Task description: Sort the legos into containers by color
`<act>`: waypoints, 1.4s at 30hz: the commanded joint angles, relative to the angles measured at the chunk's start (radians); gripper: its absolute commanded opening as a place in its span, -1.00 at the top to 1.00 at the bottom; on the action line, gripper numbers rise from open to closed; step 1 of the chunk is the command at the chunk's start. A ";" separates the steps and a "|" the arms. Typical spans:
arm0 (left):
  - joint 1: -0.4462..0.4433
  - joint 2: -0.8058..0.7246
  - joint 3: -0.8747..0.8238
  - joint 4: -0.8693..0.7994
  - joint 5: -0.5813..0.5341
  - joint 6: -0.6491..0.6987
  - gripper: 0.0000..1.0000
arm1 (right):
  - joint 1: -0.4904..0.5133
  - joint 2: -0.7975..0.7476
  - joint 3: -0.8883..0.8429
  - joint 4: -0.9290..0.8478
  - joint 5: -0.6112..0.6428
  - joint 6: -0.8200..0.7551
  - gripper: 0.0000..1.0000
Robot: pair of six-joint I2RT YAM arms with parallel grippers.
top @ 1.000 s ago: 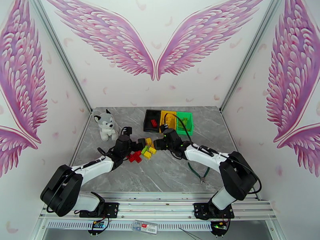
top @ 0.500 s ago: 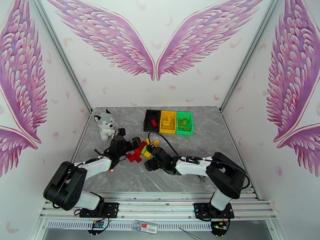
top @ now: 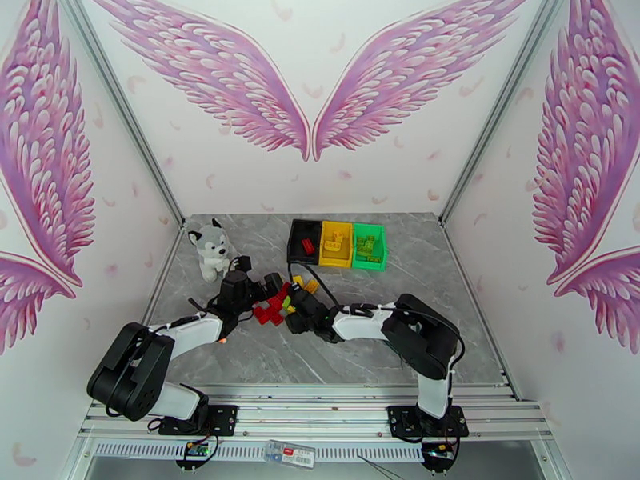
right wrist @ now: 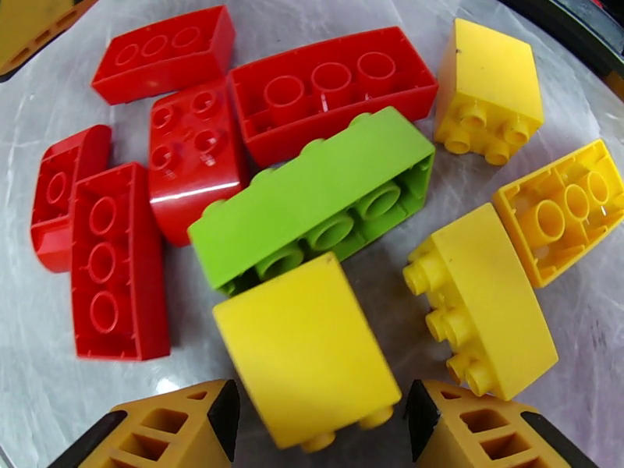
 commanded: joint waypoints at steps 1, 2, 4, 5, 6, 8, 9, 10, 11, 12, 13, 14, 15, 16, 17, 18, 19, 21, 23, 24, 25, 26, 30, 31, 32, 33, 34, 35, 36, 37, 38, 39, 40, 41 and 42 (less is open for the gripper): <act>0.005 -0.001 -0.010 0.013 0.015 -0.007 -0.98 | -0.020 0.037 0.060 -0.053 0.032 -0.009 -0.30; 0.004 0.000 -0.010 0.013 0.016 -0.007 -0.98 | -0.024 0.043 0.073 -0.061 0.032 -0.009 -0.30; 0.004 0.000 -0.010 0.013 0.016 -0.006 -0.98 | -0.030 0.055 0.092 -0.069 0.034 -0.012 -0.30; 0.004 0.001 -0.009 0.013 0.018 -0.008 -0.97 | -0.033 0.060 0.098 -0.072 0.032 -0.012 -0.28; 0.004 0.001 -0.010 0.013 0.018 -0.007 -0.97 | -0.034 0.064 0.103 -0.075 0.027 -0.012 -0.24; 0.005 0.001 -0.008 0.013 0.018 -0.007 -0.98 | -0.036 0.065 0.111 -0.075 0.017 -0.016 -0.17; 0.004 0.001 -0.008 0.013 0.018 -0.006 -0.97 | -0.035 0.064 0.114 -0.074 0.011 -0.017 -0.13; 0.004 0.001 -0.008 0.013 0.017 -0.007 -0.97 | -0.035 0.065 0.113 -0.072 0.005 -0.017 -0.10; 0.004 0.001 -0.008 0.013 0.017 -0.006 -0.97 | -0.036 0.061 0.112 -0.071 0.001 -0.017 -0.06; 0.005 0.001 -0.008 0.013 0.018 -0.006 -0.97 | -0.036 0.055 0.109 -0.071 -0.003 -0.017 0.00; 0.004 0.001 -0.008 0.013 0.019 -0.007 -0.98 | -0.036 0.049 0.104 -0.069 -0.006 -0.016 0.05; 0.004 0.001 -0.008 0.013 0.020 -0.006 -0.98 | -0.036 0.039 0.099 -0.066 -0.009 -0.014 0.11; 0.004 0.001 -0.008 0.013 0.020 -0.006 -0.97 | -0.035 0.027 0.089 -0.063 -0.013 -0.011 0.17; 0.005 0.002 -0.008 0.013 0.022 -0.004 -0.97 | -0.035 0.017 0.082 -0.059 -0.018 -0.009 0.21; 0.004 0.001 -0.007 0.013 0.024 -0.002 -0.97 | -0.036 0.001 0.068 -0.052 -0.021 -0.005 0.26; 0.003 0.001 -0.005 0.013 0.026 0.000 -0.97 | -0.035 -0.016 0.053 -0.046 -0.021 -0.003 0.30; 0.000 0.001 -0.004 0.013 0.028 0.003 -0.97 | -0.036 -0.033 0.041 -0.042 -0.024 0.000 0.32; -0.007 0.001 -0.001 0.008 0.030 0.009 -0.98 | -0.040 -0.075 0.012 -0.035 -0.021 0.007 0.35; -0.017 0.005 0.004 0.005 0.028 0.014 -0.98 | -0.049 -0.110 -0.017 -0.028 -0.026 0.019 0.38; -0.024 0.008 0.007 0.005 0.028 0.017 -0.97 | -0.058 -0.131 -0.030 -0.025 -0.029 0.025 0.40; -0.031 0.014 0.011 0.004 0.028 0.020 -0.97 | -0.067 -0.148 -0.041 -0.024 -0.030 0.032 0.42; -0.041 0.021 0.019 0.000 0.030 0.026 -0.98 | -0.080 -0.166 -0.054 -0.023 -0.033 0.040 0.43; -0.104 0.064 0.075 -0.039 0.032 0.063 -0.97 | -0.162 -0.217 -0.072 -0.034 -0.056 0.088 0.44; -0.119 0.074 0.088 -0.049 0.032 0.075 -0.97 | -0.191 -0.224 -0.070 -0.039 -0.064 0.100 0.45; -0.139 0.086 0.106 -0.061 0.028 0.087 -0.97 | -0.222 -0.230 -0.066 -0.043 -0.073 0.116 0.46; -0.160 0.095 0.122 -0.074 0.024 0.101 -0.97 | -0.254 -0.234 -0.059 -0.047 -0.078 0.128 0.48; -0.174 0.102 0.134 -0.087 0.019 0.114 -0.97 | -0.281 -0.235 -0.051 -0.049 -0.085 0.136 0.48; -0.195 0.104 0.150 -0.105 0.007 0.132 -0.98 | -0.311 -0.234 -0.036 -0.053 -0.091 0.144 0.48; -0.213 0.104 0.165 -0.124 -0.009 0.152 -0.97 | -0.337 -0.229 -0.015 -0.064 -0.097 0.150 0.48; -0.231 0.102 0.176 -0.142 -0.027 0.171 -0.96 | -0.366 -0.220 0.010 -0.074 -0.102 0.153 0.48; -0.246 0.097 0.186 -0.161 -0.045 0.188 -0.96 | -0.386 -0.211 0.036 -0.085 -0.104 0.152 0.48; -0.265 0.090 0.193 -0.178 -0.067 0.207 -0.96 | -0.406 -0.198 0.071 -0.103 -0.104 0.152 0.47; -0.280 0.081 0.199 -0.193 -0.092 0.226 -0.97 | -0.424 -0.182 0.112 -0.123 -0.104 0.149 0.47; -0.294 0.072 0.206 -0.206 -0.112 0.243 -0.96 | -0.437 -0.167 0.151 -0.144 -0.103 0.143 0.46; -0.309 0.061 0.211 -0.220 -0.137 0.263 -0.97 | -0.450 -0.145 0.198 -0.171 -0.101 0.138 0.45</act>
